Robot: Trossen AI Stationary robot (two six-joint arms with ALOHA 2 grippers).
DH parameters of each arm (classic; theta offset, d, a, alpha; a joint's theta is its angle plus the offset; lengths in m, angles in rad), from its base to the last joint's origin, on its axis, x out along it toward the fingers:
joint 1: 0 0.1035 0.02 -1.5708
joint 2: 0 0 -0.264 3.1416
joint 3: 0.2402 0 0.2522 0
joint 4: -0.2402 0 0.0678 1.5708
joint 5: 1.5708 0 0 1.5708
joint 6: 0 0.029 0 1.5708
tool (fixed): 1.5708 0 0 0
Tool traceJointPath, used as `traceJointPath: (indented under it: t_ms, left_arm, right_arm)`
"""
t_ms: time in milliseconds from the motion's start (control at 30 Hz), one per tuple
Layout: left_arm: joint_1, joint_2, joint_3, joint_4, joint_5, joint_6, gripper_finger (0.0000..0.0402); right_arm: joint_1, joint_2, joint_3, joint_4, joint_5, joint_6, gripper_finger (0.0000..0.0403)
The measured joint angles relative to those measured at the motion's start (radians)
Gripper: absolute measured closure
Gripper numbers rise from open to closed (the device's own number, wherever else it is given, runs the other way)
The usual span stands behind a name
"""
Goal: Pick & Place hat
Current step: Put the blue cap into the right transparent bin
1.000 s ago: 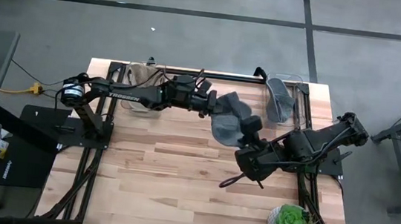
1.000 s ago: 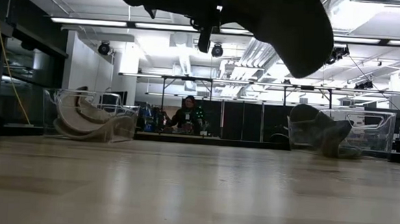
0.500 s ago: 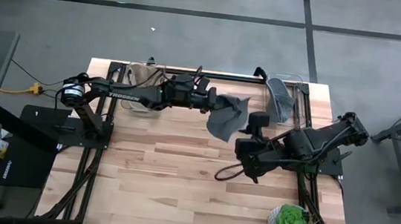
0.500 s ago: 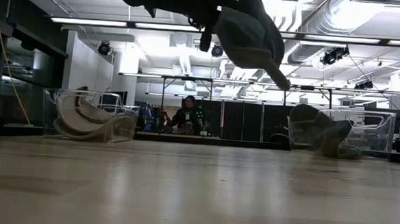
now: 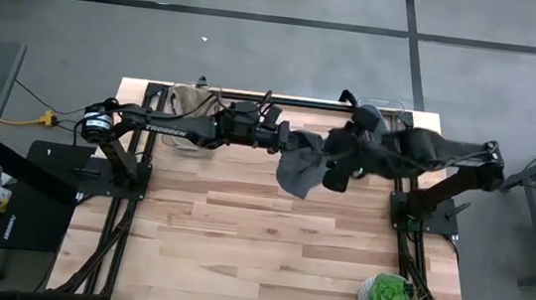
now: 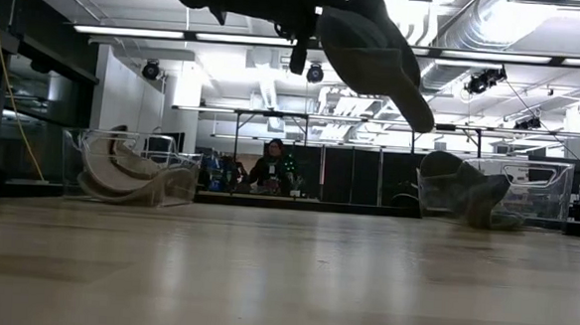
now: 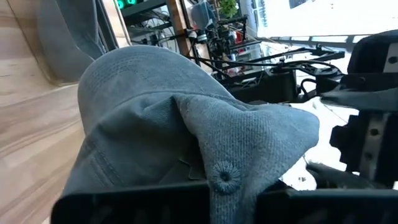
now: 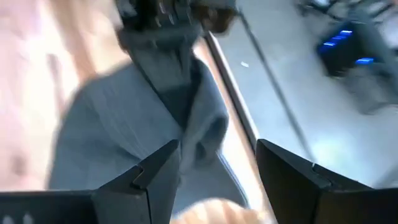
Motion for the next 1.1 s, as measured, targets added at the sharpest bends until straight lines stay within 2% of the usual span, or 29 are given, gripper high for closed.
traceJointPath:
  t_ms: [167, 233, 400, 800, 1100]
  left_arm:
    - [0.001, 0.0, 0.0, 0.0, -0.003, 0.006, 0.0401]
    - [0.001, 0.0, 0.0, 0.001, -0.003, 0.007, 0.0401]
    - [0.001, 0.0, 0.0, 0.001, -0.003, 0.007, 0.0401]
    - [0.001, 0.0, 0.0, 0.002, -0.003, 0.023, 0.0401]
    - [0.001, 0.0, 0.0, 0.002, -0.002, 0.023, 0.0401]
  right_arm:
    - [-0.081, -0.006, 0.0, 0.092, -0.201, -0.076, 0.0193]
    - [-0.103, -0.001, 0.0, 0.107, -0.245, -0.081, 0.019]
    - [-0.144, 0.002, 0.0, 0.114, -0.223, -0.098, 0.0181]
    - [-0.256, 0.04, 0.0, 0.1, -0.401, -0.12, 0.018]
    - [-0.311, 0.069, -0.002, 0.058, -0.474, -0.151, 0.0181]
